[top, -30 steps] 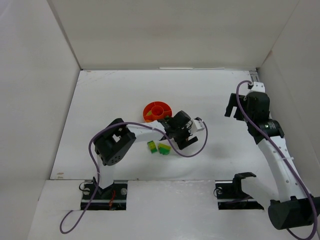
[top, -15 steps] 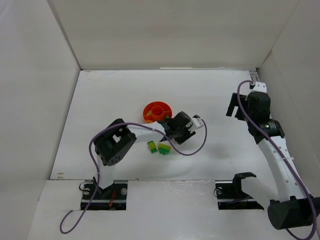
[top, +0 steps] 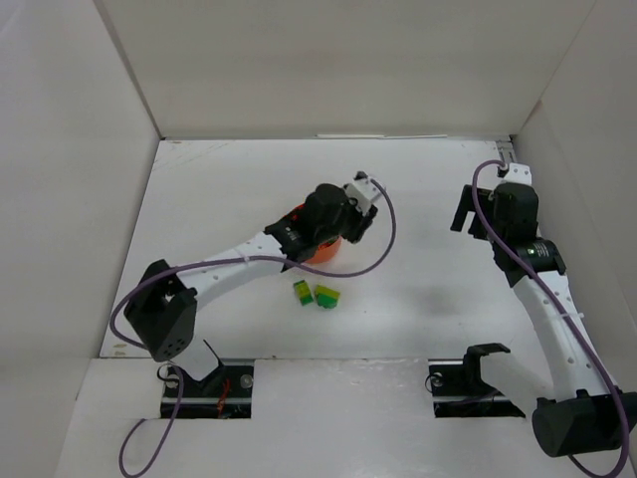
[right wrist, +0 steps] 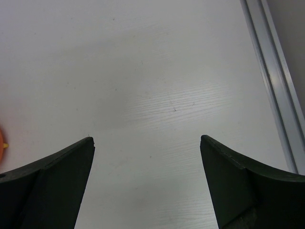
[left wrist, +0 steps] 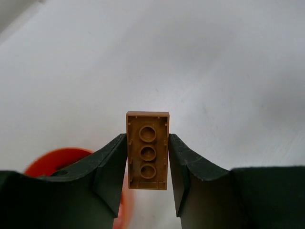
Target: Sort the legos into containers by color
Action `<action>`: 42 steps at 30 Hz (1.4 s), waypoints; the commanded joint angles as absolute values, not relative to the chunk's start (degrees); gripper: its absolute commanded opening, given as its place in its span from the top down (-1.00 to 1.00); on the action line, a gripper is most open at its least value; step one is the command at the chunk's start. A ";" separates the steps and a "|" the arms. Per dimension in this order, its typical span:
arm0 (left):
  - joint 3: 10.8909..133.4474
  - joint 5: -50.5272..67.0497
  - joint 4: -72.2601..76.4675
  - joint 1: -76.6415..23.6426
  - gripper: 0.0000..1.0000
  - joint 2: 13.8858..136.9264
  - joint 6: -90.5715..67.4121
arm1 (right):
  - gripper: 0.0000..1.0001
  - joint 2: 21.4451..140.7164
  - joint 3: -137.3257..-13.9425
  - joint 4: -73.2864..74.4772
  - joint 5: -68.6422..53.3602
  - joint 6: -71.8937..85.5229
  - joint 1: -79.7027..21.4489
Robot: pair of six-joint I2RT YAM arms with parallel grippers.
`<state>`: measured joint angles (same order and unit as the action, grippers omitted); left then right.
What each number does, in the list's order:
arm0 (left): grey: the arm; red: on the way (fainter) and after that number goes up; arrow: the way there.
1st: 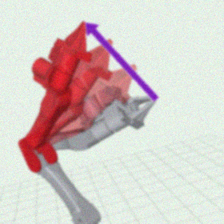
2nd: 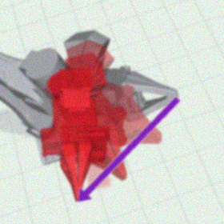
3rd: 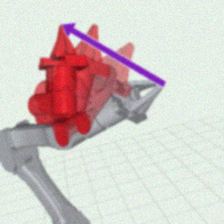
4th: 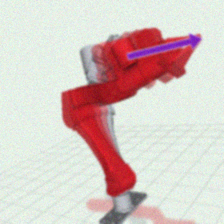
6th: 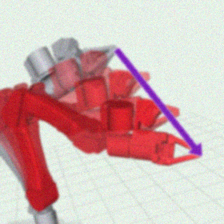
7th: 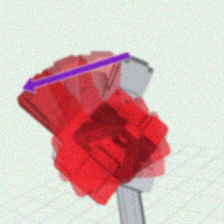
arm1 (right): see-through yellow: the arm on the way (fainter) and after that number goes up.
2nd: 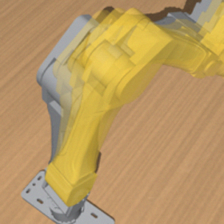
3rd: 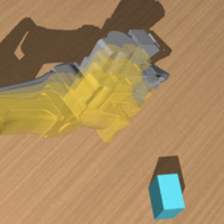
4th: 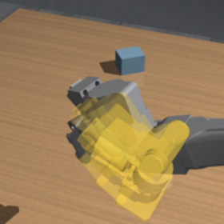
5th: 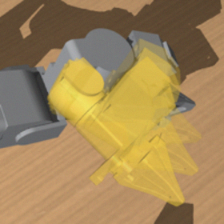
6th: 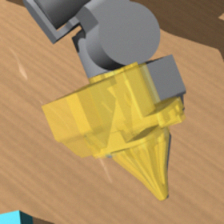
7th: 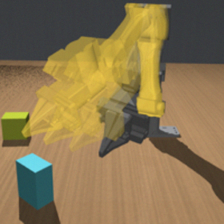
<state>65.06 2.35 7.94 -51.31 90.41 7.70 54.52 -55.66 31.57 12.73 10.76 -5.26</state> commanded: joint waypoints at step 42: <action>109.32 25.03 -4.66 -18.29 -0.99 120.05 -4.65 | -0.93 81.43 -70.91 15.83 -1.83 0.99 -5.53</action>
